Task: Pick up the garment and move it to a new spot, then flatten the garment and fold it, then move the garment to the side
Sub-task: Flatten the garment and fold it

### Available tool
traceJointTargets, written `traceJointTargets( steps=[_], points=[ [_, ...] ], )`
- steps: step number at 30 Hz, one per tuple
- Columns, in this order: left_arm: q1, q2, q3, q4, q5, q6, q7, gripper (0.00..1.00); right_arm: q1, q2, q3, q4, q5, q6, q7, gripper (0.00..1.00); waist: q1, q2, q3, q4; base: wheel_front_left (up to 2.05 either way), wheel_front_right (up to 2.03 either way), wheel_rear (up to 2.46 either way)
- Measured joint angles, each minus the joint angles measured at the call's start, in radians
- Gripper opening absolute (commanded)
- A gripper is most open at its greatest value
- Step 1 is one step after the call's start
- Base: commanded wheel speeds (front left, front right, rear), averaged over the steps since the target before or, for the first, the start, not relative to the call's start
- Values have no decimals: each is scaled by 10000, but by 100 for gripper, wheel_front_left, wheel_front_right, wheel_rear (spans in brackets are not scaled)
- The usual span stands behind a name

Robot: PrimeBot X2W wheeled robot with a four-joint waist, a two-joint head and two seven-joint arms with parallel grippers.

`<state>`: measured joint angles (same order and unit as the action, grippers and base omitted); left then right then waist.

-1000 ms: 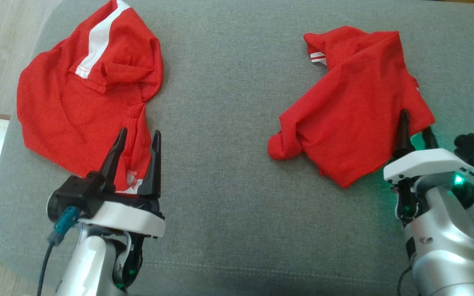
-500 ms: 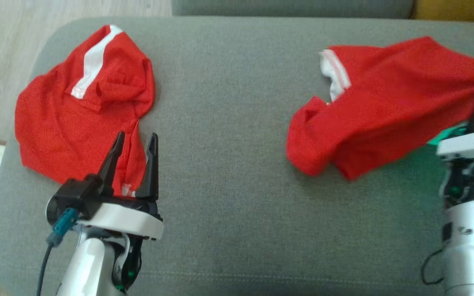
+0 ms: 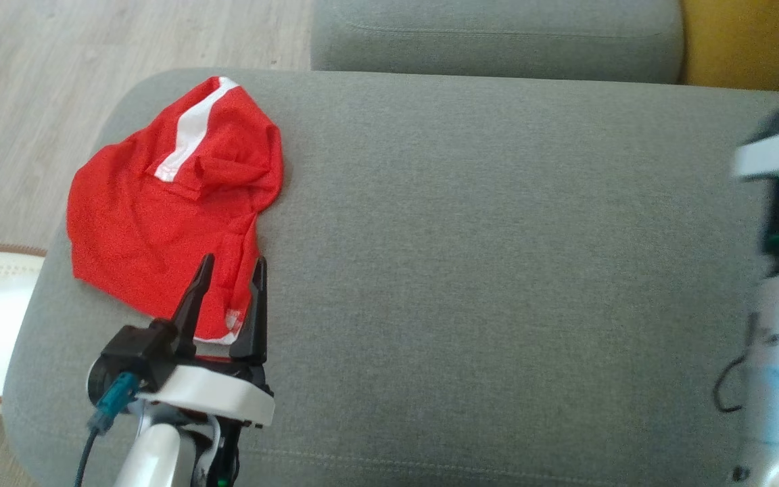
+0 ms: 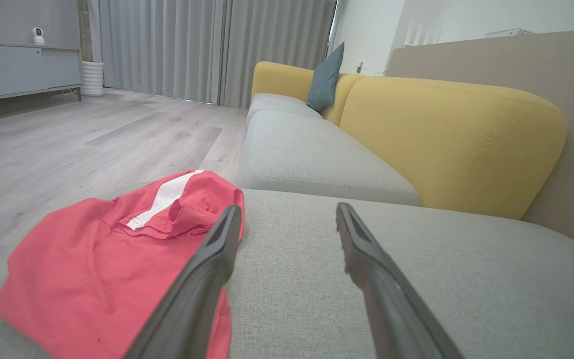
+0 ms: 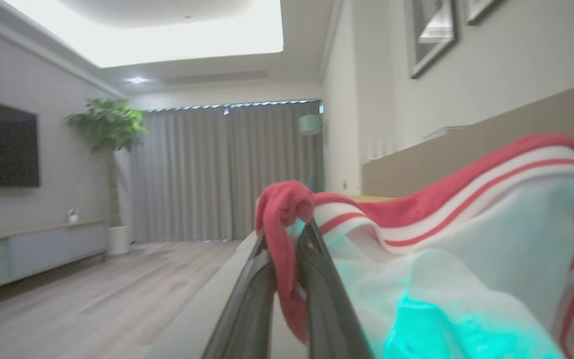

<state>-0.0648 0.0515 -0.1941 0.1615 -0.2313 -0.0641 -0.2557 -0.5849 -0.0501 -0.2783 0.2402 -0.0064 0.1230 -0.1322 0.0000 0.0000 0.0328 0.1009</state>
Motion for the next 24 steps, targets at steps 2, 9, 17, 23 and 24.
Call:
traceJointTargets(
  steps=[2,9,17,23,24],
  points=[
    [4,-2,-15,-12,-2,31,0,100,103,2,1093,100,25,0,316,0,0,0,39,104,0,0,0],
    [-76,-17,-372,15,-128,23,0,100,766,-2,4236,2527,387,2,602,0,0,0,335,580,0,0,0],
    [-438,-29,-660,121,-211,27,0,100,421,-52,6326,4284,1760,2,-61,0,0,0,745,1212,0,0,0],
    [-439,-29,-520,249,-207,27,0,100,-16,-113,7616,4512,2761,2,-173,100,0,0,856,1187,0,0,0],
    [-445,-29,-487,263,-207,27,0,100,-34,-113,7791,4520,2872,2,-174,100,0,0,853,1146,0,0,0]
  ],
)
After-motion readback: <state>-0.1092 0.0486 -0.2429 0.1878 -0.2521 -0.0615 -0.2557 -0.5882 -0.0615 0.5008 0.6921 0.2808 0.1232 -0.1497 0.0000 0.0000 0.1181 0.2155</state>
